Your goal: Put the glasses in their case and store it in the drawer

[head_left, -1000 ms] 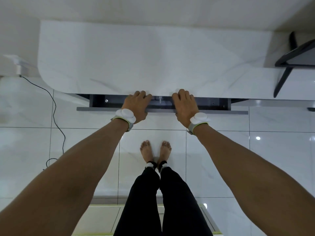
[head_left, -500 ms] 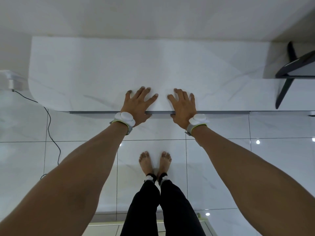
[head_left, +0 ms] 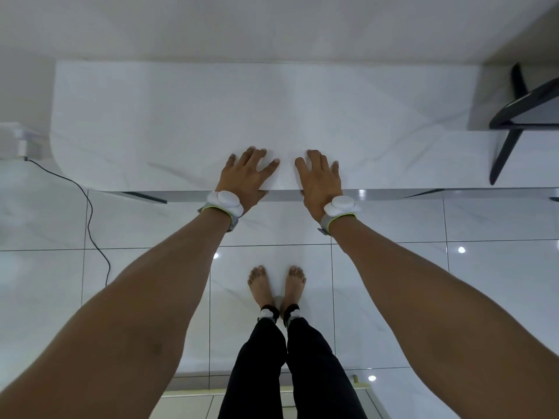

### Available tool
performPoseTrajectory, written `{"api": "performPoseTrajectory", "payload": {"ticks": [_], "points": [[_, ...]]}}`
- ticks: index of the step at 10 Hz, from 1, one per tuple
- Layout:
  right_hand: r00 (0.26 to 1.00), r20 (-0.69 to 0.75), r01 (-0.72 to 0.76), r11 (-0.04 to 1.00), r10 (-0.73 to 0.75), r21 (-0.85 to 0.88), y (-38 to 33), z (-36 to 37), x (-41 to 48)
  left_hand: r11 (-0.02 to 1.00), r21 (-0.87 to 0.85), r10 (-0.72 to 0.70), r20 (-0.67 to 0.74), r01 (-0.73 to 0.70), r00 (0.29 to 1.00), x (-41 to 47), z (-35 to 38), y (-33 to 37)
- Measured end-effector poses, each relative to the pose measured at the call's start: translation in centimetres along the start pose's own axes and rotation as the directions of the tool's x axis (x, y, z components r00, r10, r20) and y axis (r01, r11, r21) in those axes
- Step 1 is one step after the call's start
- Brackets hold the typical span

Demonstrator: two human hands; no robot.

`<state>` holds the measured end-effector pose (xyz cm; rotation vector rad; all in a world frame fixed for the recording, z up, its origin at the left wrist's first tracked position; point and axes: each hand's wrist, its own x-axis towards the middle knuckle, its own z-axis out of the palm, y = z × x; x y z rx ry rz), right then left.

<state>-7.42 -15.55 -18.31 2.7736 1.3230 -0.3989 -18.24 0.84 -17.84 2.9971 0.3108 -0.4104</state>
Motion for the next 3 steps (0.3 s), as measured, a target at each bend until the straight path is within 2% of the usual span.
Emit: {"api": "performPoseTrajectory", "payload": {"ticks": [2, 3], "points": [[0.987, 0.162, -0.006, 1.000, 0.002, 0.025, -0.1, -3.5, 0.4, 0.985, -0.147, -0.070, 0.147, 0.092, 0.987, 0.0, -3.5, 1.0], [0.944, 0.330, -0.015, 0.993, -0.024, 0.115, -0.2, -6.5, 0.4, 0.929, -0.306, -0.113, 0.302, 0.209, 0.947, 0.1, -6.3, 1.2]]}}
